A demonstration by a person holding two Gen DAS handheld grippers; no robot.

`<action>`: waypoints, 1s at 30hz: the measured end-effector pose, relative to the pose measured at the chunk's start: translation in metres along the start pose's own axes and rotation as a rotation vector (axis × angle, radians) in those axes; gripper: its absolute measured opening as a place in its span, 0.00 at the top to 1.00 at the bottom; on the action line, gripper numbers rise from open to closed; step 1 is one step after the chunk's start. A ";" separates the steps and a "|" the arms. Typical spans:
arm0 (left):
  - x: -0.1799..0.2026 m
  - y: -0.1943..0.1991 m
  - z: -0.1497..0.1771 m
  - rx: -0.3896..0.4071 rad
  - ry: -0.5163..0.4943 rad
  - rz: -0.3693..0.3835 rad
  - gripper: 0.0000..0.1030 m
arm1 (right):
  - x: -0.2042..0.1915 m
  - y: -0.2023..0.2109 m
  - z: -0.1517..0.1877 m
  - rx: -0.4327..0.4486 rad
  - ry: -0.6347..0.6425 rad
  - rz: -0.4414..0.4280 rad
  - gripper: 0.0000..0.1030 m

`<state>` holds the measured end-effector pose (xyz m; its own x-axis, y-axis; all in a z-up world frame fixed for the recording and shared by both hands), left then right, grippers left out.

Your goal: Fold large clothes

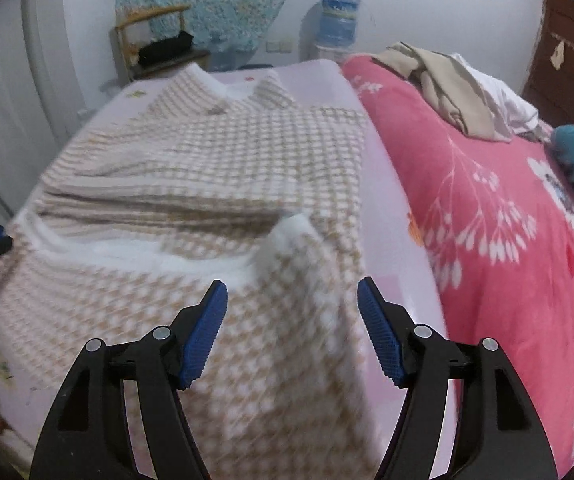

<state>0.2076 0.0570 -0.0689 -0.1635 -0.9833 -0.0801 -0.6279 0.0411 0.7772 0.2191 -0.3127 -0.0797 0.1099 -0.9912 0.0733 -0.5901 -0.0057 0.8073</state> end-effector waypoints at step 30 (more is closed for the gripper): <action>-0.034 -0.031 -0.053 0.121 0.113 0.065 0.90 | 0.025 -0.024 -0.055 0.135 -0.104 -0.006 0.93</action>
<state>0.2729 0.0798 -0.0576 -0.1245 -0.9913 0.0437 -0.7072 0.1196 0.6968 0.2804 -0.3305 -0.0650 0.0342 -0.9994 0.0024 -0.6926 -0.0220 0.7210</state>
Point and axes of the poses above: each gripper's, at about its wrist camera, not at the fingertips, and y roughly against the way its jaws point, x to its right, z to its underside, the point moved 6 cm from there along -y, roughly the way its jaws point, and after that the axes turned 3 degrees about -x, right-handed, at the moved point
